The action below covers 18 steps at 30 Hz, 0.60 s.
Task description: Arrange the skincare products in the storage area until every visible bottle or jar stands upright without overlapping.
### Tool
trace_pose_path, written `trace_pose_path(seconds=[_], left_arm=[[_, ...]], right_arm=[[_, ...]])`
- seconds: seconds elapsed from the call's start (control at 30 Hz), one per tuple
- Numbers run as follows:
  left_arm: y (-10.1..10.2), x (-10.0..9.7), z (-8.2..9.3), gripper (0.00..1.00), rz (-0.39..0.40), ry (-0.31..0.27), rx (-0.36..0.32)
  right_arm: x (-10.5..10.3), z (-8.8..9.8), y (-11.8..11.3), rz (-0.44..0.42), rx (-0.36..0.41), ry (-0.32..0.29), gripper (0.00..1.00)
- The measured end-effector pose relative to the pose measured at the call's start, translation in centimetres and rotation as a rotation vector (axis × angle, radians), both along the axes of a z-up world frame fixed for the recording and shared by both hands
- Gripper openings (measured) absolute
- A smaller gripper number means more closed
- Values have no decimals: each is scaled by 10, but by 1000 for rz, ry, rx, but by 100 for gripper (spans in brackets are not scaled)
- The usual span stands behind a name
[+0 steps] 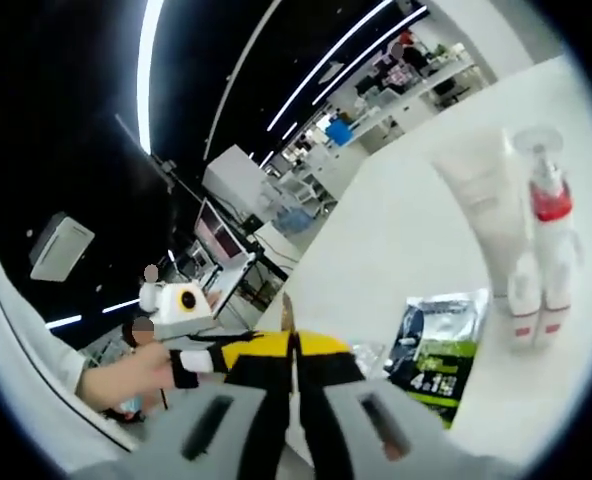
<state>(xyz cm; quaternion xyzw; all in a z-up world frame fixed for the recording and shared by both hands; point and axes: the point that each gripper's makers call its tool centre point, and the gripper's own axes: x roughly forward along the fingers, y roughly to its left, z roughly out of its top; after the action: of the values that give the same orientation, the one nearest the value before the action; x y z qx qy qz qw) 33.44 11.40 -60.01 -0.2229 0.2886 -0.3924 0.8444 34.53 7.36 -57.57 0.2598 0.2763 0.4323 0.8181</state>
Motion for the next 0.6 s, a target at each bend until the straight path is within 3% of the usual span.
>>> trace_pose_path(seconds=[0.17,0.37,0.47,0.5,0.6], left_arm=[[8,9,-10,1,37,36,-11],[19,20,-25,0,71,87,12],[29,26,-33,0,118,129,6],[31,28,-35,0,126,138,3],[40,37,-43,0,180,157,21]], right_arm=[[9,-8,7,4,-33,-2,1],[27,-19,22,49,-260,-135,1],[38,-32,29,53,-359,-160,2],[43,-39,30,52,-394,-161,2],[53,-49,36,23,-389,-97,2]])
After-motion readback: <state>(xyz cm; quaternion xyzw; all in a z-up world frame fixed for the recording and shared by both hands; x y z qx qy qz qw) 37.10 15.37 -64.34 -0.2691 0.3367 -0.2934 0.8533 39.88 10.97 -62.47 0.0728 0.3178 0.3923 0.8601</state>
